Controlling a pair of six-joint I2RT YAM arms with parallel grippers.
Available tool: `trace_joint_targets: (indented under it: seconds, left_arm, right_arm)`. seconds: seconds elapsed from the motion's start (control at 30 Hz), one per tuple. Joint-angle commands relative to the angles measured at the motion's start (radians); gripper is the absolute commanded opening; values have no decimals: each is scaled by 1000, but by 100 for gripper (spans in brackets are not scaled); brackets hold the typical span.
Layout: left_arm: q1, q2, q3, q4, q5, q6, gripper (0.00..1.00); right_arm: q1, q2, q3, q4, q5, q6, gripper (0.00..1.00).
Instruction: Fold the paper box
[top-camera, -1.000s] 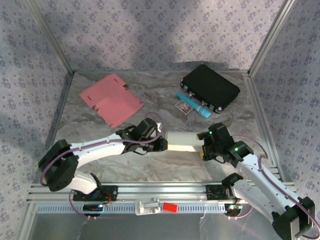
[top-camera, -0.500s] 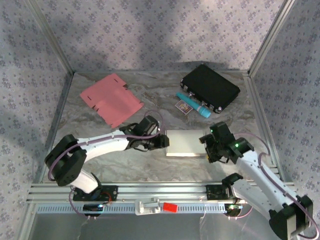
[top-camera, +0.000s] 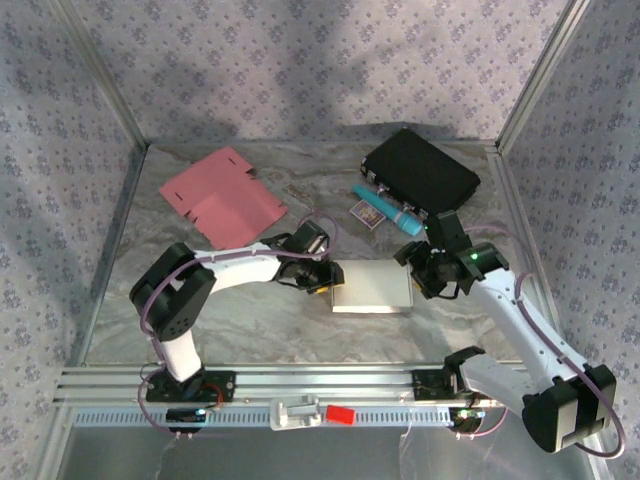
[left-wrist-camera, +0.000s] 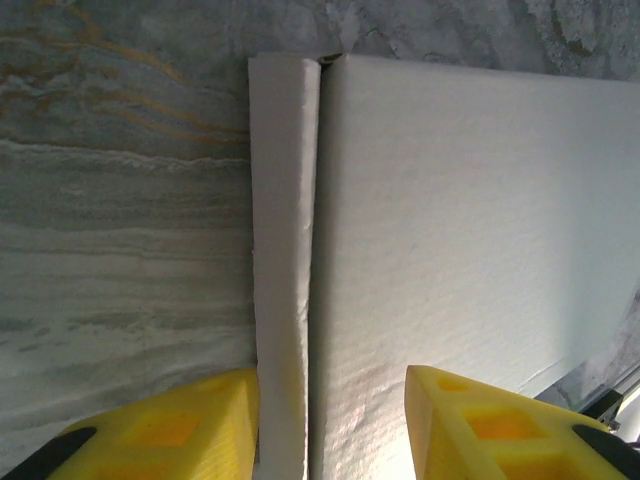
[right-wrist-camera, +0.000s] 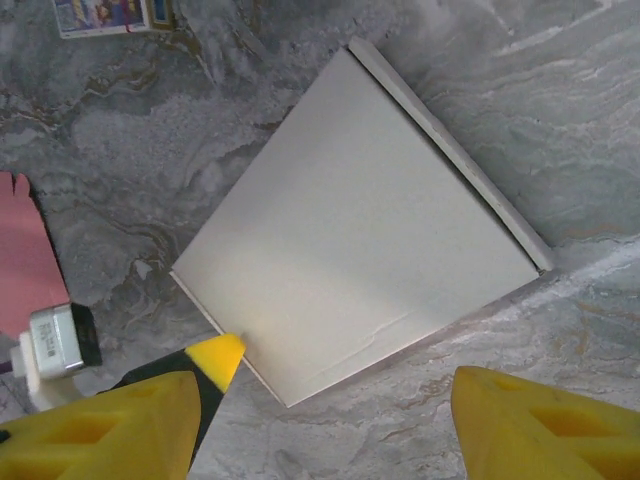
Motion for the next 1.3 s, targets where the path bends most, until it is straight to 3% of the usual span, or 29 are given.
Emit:
trace_joint_targets:
  seconds: [0.0, 0.27, 0.6, 0.7, 0.8, 0.93, 1.1, 1.27]
  left_arm:
    - [-18, 31, 43, 14, 26, 10, 41]
    - [-67, 150, 117, 147, 20, -90, 30]
    - [-92, 416, 489, 96, 43, -68, 24]
    - [-94, 458, 588, 49, 43, -46, 25]
    - [-92, 444, 634, -18, 20, -13, 33]
    - [-73, 331, 570, -67, -26, 11, 40]
    - [44, 95, 373, -130, -70, 46, 41]
    - [346, -98, 207, -249, -66, 143, 41]
  right_arm:
    - [-18, -5, 31, -59, -17, -69, 68]
    - [-66, -8, 75, -98, -25, -145, 63]
    - [-116, -19, 107, -126, -43, -192, 62]
    - [-124, -24, 111, -125, -45, -202, 62]
    - [-125, -22, 121, -121, -34, -219, 62]
    - [-121, -10, 123, -83, -34, -233, 61]
    - [-30, 66, 152, 9, -10, -242, 61]
    - [129, 246, 257, 93, 11, -259, 60]
